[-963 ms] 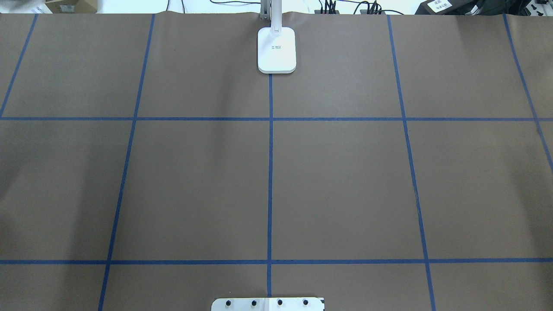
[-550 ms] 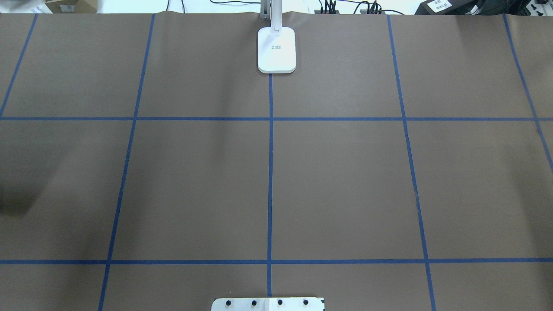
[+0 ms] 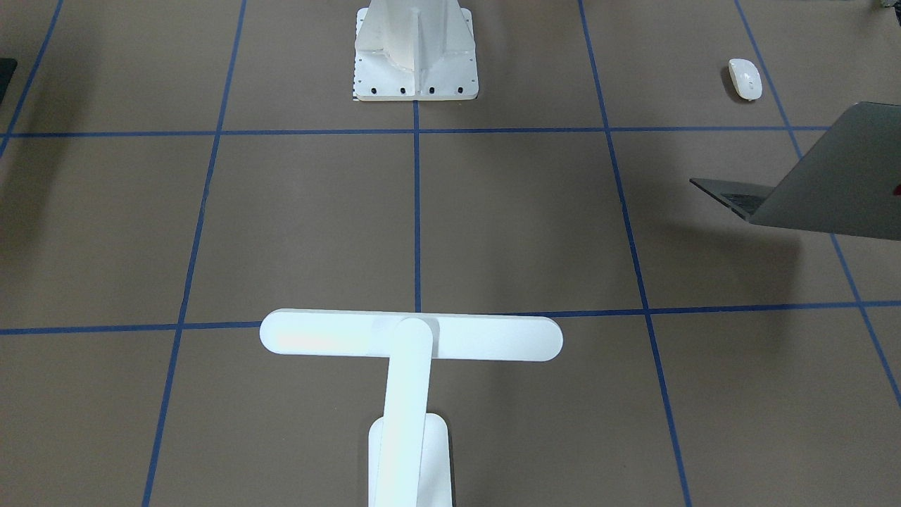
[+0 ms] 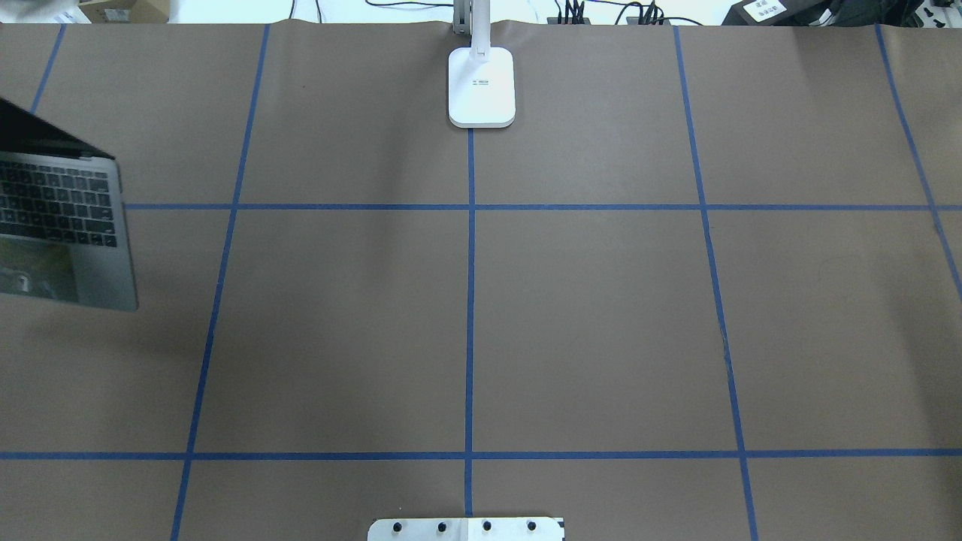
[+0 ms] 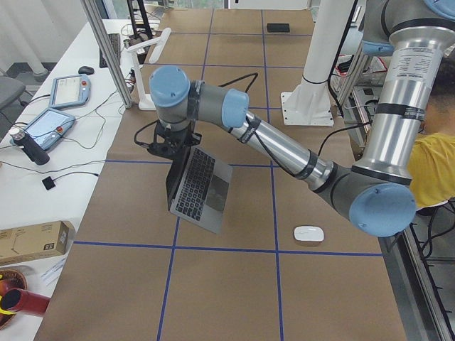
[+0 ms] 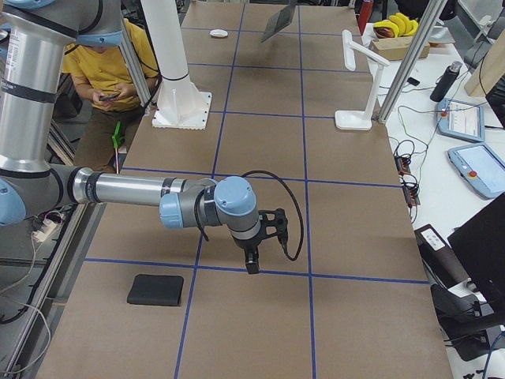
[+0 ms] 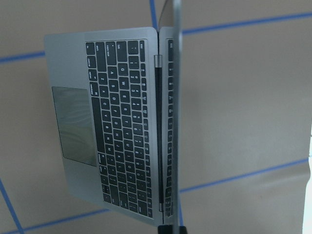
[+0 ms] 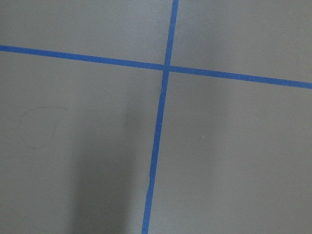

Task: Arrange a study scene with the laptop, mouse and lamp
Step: 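Carry the open silver laptop with the left gripper onto the table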

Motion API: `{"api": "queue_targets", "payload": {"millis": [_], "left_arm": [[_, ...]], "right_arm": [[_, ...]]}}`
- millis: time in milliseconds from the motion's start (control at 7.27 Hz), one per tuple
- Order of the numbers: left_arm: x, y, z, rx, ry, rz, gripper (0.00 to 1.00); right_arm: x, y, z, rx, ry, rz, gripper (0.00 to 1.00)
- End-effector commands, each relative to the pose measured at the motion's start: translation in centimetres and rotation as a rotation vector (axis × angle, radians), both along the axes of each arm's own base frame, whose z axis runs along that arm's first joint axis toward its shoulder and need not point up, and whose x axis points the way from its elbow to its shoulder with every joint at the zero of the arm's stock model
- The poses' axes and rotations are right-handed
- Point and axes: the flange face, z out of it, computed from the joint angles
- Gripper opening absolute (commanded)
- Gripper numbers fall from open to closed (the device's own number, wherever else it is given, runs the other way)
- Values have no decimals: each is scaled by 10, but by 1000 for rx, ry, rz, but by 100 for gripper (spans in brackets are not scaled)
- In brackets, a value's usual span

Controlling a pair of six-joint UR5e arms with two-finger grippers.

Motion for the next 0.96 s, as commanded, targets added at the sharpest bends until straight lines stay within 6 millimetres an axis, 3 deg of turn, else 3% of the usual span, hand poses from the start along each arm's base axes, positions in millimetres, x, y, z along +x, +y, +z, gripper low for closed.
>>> {"api": "queue_targets", "payload": {"millis": [0, 413, 826], "left_arm": [[96, -30, -90, -39, 28, 64, 0], [179, -63, -156, -69, -1, 43, 0], [286, -95, -180, -103, -9, -24, 0]], "right_arm": [[0, 0, 0, 0, -1, 0, 100], [0, 0, 0, 0, -1, 0, 100], [0, 0, -1, 0, -3, 0, 100]]}}
